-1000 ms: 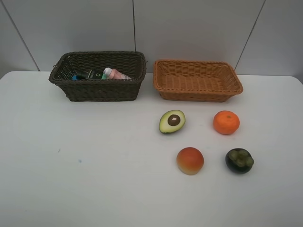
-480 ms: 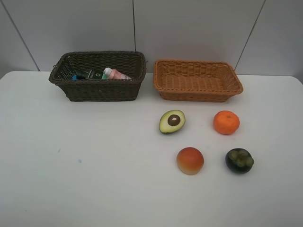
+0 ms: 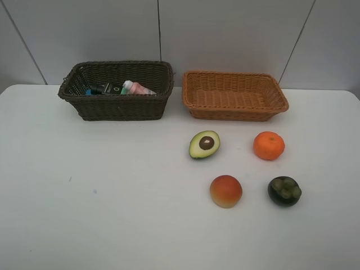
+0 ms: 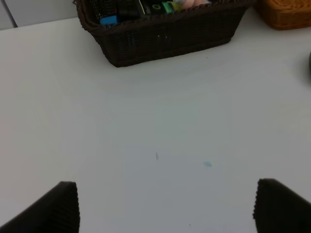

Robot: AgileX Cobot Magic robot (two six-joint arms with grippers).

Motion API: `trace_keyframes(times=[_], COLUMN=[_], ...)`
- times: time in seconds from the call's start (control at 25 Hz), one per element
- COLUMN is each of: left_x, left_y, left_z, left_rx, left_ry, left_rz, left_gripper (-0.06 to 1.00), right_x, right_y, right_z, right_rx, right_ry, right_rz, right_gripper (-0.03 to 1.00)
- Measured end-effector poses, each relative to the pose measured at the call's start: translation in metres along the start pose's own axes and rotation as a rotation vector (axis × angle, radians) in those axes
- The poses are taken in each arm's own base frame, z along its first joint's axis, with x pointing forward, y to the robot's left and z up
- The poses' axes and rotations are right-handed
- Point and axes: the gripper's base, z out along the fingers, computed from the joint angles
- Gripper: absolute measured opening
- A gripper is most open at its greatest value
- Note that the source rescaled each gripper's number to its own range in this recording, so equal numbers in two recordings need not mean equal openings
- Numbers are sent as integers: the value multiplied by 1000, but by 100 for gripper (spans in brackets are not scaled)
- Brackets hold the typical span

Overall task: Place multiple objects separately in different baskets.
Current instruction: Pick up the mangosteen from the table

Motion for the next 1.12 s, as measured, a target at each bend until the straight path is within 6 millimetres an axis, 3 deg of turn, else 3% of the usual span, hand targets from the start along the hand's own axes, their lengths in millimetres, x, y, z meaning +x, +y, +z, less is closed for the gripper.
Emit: trace_keyframes(times=[0.32, 0.48, 0.76, 0.88, 1.12], left_x=[0, 0, 0, 0, 0], left_y=[0, 0, 0, 0, 0], left_z=[0, 0, 0, 0, 0], left_rx=[0, 0, 0, 0, 0], left_ry=[0, 0, 0, 0, 0], left_rz=[0, 0, 0, 0, 0], left_gripper=[88, 88, 88, 88, 88], right_x=[-71, -91, -81, -74, -67], right_y=[11, 17, 47, 59, 63], right_z=[73, 113, 172, 189, 208], right_rx=[26, 8, -35, -50, -53], right_ry=[395, 527, 723, 756, 774], right_rz=[0, 24, -111, -155, -167], right_gripper=[99, 99, 99, 99, 99])
